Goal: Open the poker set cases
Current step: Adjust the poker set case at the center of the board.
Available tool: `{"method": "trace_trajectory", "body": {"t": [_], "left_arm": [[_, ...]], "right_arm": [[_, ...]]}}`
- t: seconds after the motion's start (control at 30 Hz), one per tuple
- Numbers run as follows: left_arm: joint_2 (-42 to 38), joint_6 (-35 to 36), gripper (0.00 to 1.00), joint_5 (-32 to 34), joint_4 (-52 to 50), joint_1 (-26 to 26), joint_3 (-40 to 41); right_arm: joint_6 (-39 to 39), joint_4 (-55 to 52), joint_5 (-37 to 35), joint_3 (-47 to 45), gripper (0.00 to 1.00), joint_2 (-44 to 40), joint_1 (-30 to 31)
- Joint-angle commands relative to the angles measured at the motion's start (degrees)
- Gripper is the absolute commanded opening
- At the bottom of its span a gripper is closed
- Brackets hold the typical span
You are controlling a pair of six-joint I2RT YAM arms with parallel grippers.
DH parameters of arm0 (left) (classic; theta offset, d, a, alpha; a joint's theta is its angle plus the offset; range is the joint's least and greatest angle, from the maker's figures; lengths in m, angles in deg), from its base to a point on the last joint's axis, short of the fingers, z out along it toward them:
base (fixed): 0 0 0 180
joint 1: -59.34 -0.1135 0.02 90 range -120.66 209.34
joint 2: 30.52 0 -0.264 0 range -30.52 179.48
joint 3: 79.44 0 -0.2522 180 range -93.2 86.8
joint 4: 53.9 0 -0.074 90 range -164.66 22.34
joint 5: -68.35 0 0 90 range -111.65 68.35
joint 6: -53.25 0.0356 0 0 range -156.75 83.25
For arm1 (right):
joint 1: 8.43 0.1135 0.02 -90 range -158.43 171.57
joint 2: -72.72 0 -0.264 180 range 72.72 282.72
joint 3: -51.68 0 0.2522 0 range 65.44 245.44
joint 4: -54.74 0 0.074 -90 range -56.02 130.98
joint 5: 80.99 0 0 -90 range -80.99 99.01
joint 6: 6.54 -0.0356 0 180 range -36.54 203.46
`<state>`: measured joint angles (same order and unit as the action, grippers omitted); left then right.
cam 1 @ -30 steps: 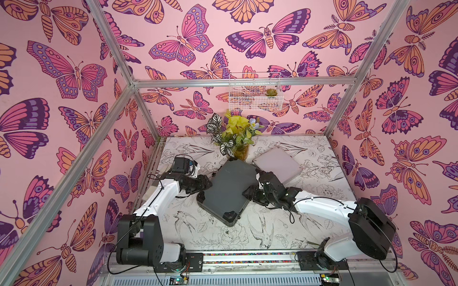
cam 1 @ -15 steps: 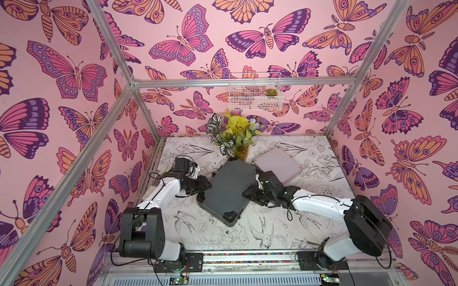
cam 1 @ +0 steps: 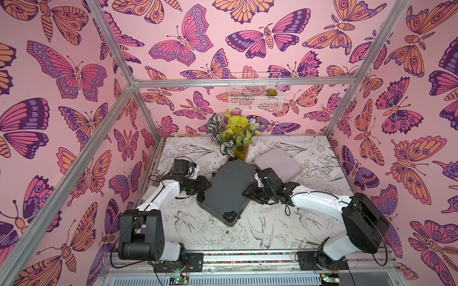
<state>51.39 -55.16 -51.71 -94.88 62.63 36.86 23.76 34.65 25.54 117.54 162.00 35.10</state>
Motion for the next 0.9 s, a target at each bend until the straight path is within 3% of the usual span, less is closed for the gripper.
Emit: {"method": "trace_trajectory", "body": {"t": [0.0,0.33,0.87], "left_arm": [[1.04,-3.5,0.57,-3.55,-7.37,3.77,4.44],[-0.85,-6.05,0.56,-6.08,-7.09,5.61,8.17],[-5.23,-14.61,0.58,-9.1,-6.56,9.98,12.73]], "right_arm": [[3.26,4.94,0.91,2.21,0.5,3.43,0.09],[4.52,5.26,2.49,3.35,0.48,5.41,-0.32],[5.71,6.33,5.05,3.62,0.55,6.87,-0.55]]}}
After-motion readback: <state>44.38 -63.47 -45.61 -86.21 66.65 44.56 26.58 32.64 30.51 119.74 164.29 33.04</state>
